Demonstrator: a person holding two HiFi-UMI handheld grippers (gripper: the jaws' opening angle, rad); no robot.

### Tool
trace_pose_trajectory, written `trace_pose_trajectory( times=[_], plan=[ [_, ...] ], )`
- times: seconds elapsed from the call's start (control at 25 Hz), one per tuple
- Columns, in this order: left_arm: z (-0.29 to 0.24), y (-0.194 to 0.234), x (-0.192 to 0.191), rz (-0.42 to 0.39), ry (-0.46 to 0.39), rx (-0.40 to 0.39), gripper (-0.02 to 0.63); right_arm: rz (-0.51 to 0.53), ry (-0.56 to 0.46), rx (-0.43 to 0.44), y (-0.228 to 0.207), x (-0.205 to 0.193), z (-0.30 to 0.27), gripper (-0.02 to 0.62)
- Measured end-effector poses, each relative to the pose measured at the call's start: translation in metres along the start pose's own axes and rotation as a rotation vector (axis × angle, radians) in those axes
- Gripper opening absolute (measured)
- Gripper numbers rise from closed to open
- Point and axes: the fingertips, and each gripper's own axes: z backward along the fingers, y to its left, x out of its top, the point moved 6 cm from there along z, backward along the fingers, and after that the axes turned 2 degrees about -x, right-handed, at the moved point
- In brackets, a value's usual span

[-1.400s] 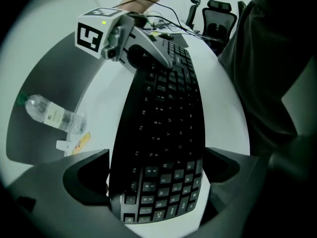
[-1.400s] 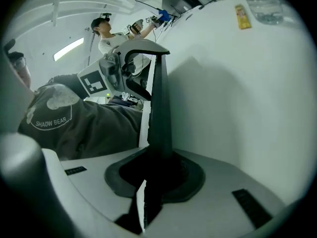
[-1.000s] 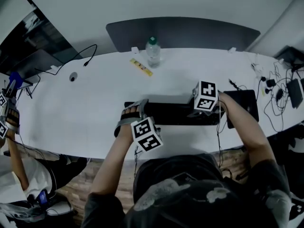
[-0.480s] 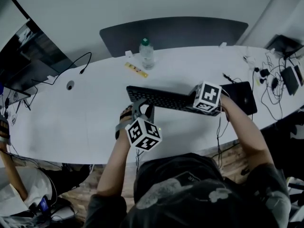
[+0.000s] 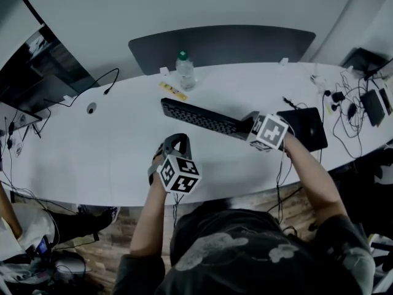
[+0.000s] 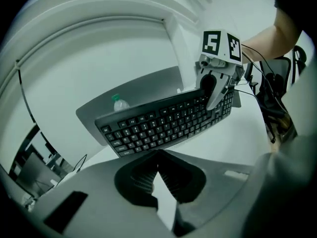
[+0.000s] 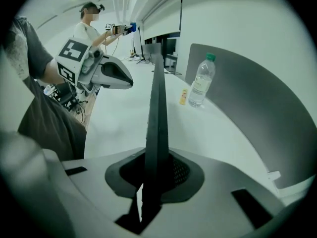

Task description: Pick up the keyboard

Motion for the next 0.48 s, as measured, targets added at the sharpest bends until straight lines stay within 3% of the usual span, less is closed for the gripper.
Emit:
trace_pose_trajectory(
  times=[0.48],
  plan=[
    [0.058,-0.043,-0.008,0.133,-0.008,0.099,0.002,0.024,-0.168,-0.118,0.036,-0.014,0.043,0.062]
  ],
)
